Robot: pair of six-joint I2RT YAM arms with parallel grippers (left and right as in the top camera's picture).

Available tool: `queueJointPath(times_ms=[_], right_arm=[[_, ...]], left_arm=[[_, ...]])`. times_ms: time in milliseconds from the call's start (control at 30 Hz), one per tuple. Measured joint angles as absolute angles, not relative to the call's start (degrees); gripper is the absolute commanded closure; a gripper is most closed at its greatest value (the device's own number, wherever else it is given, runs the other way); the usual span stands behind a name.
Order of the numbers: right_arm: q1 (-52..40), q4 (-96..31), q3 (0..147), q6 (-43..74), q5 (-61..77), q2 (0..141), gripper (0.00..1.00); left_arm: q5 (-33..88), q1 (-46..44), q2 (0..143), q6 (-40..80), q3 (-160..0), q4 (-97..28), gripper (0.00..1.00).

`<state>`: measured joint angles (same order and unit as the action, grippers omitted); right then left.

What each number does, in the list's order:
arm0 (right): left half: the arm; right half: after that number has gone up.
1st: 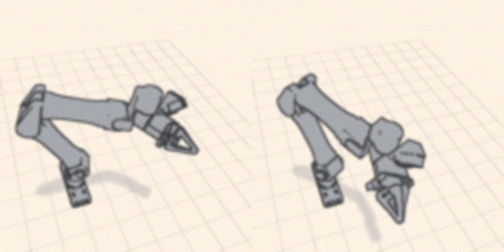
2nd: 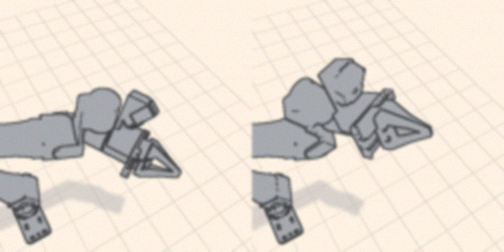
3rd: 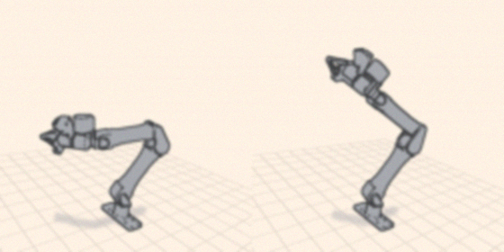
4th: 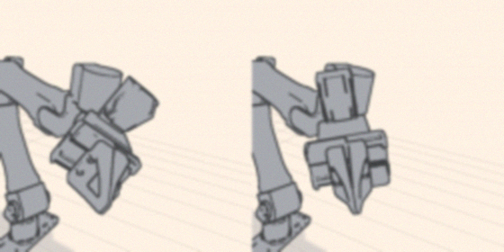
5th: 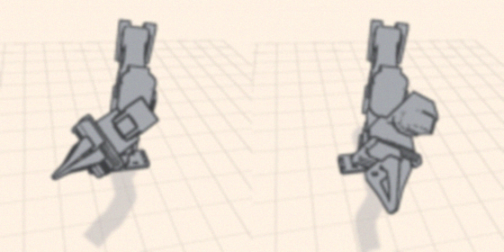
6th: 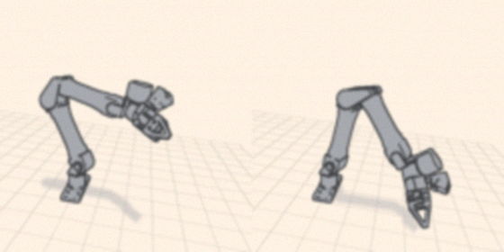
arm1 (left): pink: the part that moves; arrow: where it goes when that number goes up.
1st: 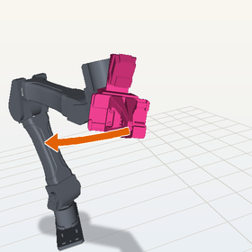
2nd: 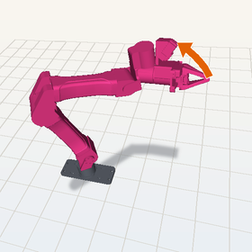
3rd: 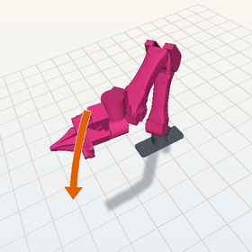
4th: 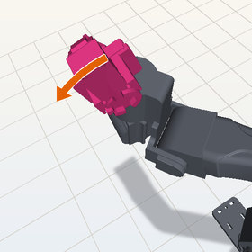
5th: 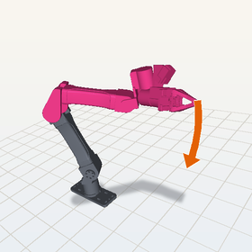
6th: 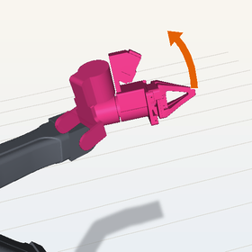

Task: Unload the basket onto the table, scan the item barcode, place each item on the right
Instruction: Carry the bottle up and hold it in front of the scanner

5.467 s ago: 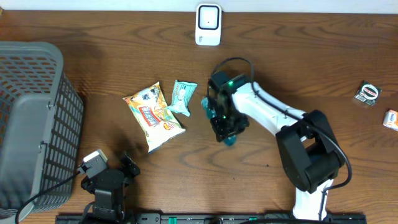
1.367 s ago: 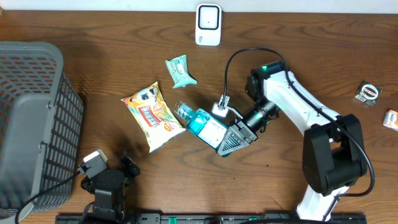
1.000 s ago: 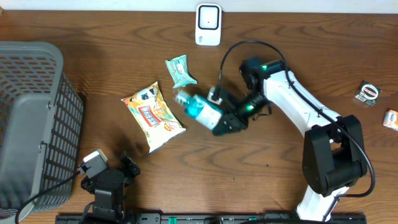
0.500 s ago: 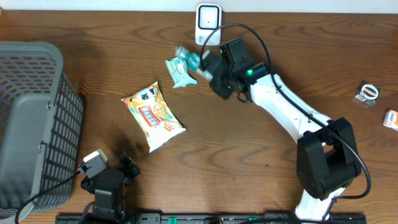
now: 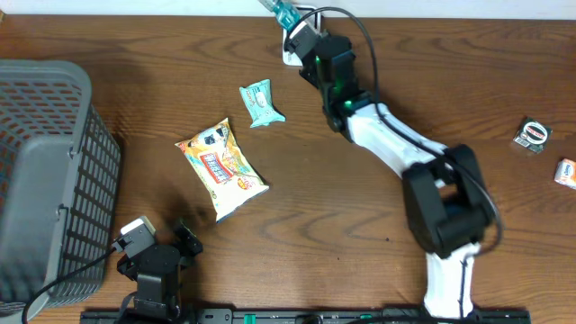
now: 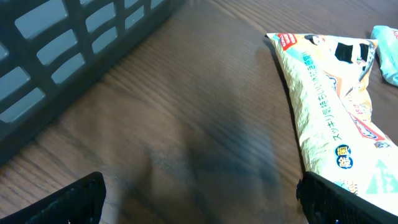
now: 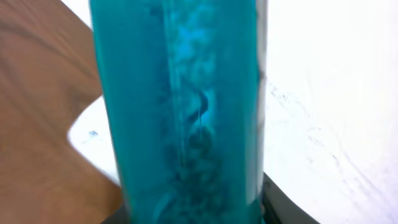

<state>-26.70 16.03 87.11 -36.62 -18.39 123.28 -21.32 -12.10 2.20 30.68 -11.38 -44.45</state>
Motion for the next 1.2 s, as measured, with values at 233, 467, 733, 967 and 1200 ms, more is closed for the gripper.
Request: queueJointPath(times_ms=[233,467,733,967,1200], right_arm=[[-26.4,15.7,106.7,-44.7,-25.4,140.5,0.99],[-25.2,11.7,114.1,-50.0,-27.8,144.0,0.99],[-23.8,8.0,114.6,-53.8,-30.2,144.0,0.99],[-23.8,6.2,114.7,-56.2,-30.5,144.0,0.99],[-23.7,5.6,114.7,-59.1,-33.0,144.0,0.99]], left_arm=[[-21.3,-12.1,2.2,30.7,-11.4,-44.5,0.02],[-21.3,-12.1,2.2,30.7,-11.4,-44.5,0.02],[-21.3,-12.1,2.2,30.7,-11.4,-44.5,0.02],[-21.3,-12.1,2.2,30.7,-11.4,-44.5,0.02],[-21.3,-12.1,2.2,30.7,-11.4,-44.5,0.02]])
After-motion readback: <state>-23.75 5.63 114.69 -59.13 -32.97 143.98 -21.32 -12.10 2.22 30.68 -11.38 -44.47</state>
